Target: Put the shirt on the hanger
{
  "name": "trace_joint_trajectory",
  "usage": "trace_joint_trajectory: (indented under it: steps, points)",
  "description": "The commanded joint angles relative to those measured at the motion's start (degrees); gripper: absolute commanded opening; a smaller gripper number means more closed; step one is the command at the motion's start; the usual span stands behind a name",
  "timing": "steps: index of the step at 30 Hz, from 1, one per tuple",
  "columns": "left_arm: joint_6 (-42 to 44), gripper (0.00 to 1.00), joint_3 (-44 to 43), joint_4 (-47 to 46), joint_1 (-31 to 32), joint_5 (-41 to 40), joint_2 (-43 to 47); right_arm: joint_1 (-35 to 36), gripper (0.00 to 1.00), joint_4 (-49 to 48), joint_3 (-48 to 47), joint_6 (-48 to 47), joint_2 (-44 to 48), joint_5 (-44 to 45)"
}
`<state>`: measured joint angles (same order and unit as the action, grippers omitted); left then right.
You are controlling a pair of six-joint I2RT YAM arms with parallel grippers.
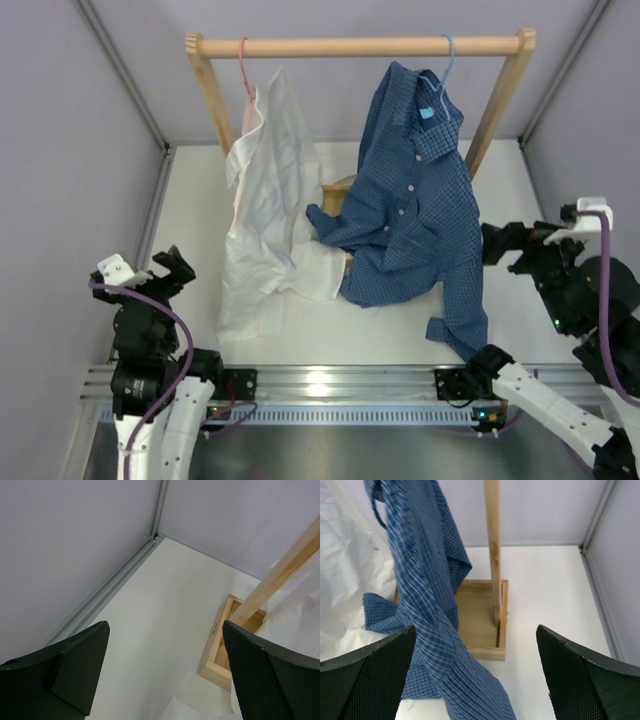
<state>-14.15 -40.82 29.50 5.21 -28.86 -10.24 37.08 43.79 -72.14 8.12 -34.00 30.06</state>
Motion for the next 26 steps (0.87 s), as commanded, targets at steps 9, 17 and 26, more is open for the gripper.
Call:
trace_joint_trajectory:
  steps: [9, 17, 26]
  points:
    - [8.87, 0.98, -0.66, 0.56, -0.38, 14.78, 6.64, 0.36, 0.99, 8.15, 12.37, -1.88, 16.24, 12.30]
    - [10.64, 0.98, -7.52, 8.03, 0.06, 22.45, 0.92, 0.36, 1.00, 8.68, 12.64, -1.00, 18.53, 11.06]
    - [10.72, 0.98, -7.17, 8.12, 0.50, 21.66, 1.54, 0.36, 0.99, 10.44, 10.97, -2.23, 19.06, 12.30]
